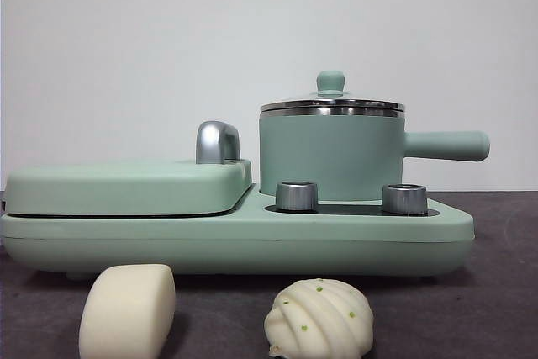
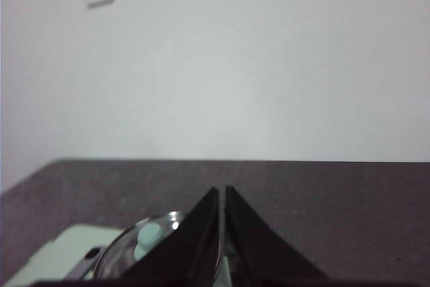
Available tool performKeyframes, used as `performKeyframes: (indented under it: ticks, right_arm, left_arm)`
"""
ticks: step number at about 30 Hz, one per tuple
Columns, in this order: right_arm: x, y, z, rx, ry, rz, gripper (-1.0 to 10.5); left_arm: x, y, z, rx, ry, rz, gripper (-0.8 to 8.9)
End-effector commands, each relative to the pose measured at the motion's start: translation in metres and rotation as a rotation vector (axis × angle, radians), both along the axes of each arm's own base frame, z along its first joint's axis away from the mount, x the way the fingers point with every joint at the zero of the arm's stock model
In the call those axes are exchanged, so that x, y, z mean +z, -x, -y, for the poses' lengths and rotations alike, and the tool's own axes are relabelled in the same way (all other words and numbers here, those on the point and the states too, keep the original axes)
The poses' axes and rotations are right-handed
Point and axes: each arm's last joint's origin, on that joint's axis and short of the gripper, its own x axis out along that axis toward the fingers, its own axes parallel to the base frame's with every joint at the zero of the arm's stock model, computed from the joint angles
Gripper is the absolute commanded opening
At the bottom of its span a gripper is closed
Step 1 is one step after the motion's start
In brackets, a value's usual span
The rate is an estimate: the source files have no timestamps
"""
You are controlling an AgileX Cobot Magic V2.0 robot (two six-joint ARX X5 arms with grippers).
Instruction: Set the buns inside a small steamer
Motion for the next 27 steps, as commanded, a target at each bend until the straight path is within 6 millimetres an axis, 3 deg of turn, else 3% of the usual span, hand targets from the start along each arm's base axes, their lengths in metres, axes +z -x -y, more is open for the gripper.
performKeyframes:
  ticks: [1,10,23,27]
  right_arm:
    - [0.011,-0.008,-0.002,0.035,0.087,0.006,0.1]
    - [0.01,-0.035,-0.01,0.112,0.233,-0.088,0.1]
    - [-0.012,-0.046,-0.032,0.309,0.558,-0.12,0.2]
    - [-0.012,-0.045,-0.034,0.331,0.569,-0.118,1.6]
  left_arm:
    - [0.013,-0.011,0.003,-0.058,-0.073,0.0,0.1]
    - [0.023,-0.049,0.016,-0.22,-0.247,-0.094,0.1]
    - [-0.001,-0.071,0.043,-0.454,-0.582,-0.192,0.13]
    - [-0.001,-0.072,0.046,-0.464,-0.585,-0.182,1.91]
